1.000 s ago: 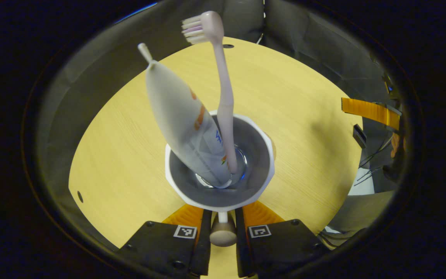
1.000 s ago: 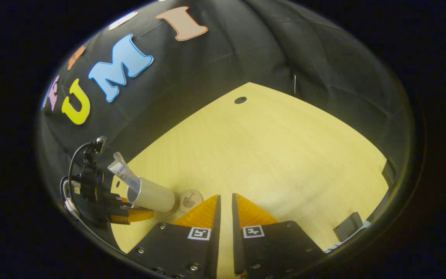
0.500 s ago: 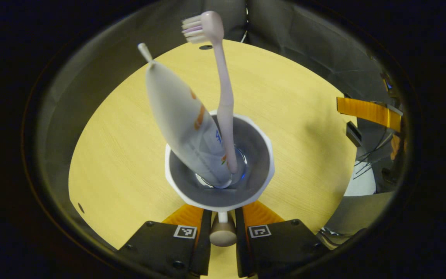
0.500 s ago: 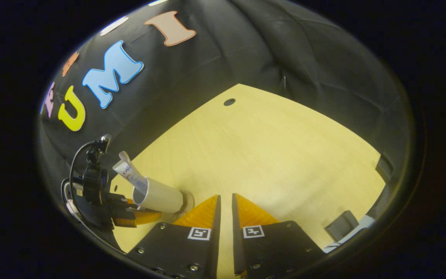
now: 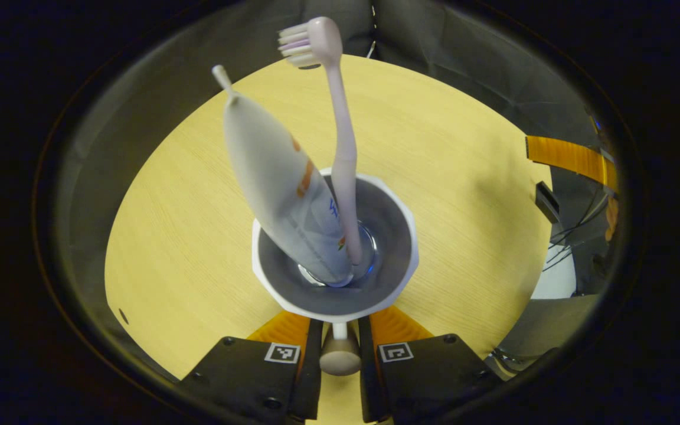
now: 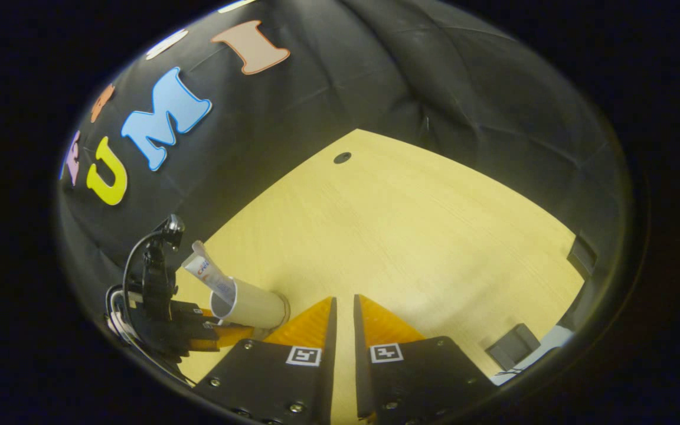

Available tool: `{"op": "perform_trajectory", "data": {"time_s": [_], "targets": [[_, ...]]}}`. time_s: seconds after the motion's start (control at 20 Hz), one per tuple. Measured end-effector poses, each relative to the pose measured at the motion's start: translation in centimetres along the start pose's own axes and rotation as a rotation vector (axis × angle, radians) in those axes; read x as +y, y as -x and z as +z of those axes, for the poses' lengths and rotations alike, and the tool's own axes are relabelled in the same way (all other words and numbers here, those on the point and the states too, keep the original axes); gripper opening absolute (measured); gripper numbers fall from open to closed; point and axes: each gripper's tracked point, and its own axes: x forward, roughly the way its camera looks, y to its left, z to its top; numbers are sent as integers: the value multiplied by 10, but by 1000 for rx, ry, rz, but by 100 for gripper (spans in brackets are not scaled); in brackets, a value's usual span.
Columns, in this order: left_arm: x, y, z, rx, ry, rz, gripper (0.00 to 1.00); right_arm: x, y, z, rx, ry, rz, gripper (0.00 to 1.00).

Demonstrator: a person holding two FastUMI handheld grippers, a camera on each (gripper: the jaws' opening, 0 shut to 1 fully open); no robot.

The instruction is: Put the toothbrush and toothpaste on the desktop into the cup, then pick up the cup and place it on the coaster on the desktop.

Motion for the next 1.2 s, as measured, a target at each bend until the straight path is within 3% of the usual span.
{"op": "perform_trajectory", "data": {"time_s": [0.3, 0.65, 0.85, 1.2], "targets": [[3, 17, -7, -41, -6, 37, 36, 9, -5, 4, 17, 27, 21, 16], [4, 67, -7, -164, 51, 140, 37, 48, -5, 11, 28, 124, 101, 16], [3, 109, -4, -316, 150, 232, 46, 73, 0, 18, 34, 209, 164, 16], [7, 199, 8, -618, 374, 441, 46, 99, 24, 35, -25, 391, 231, 16]]}}
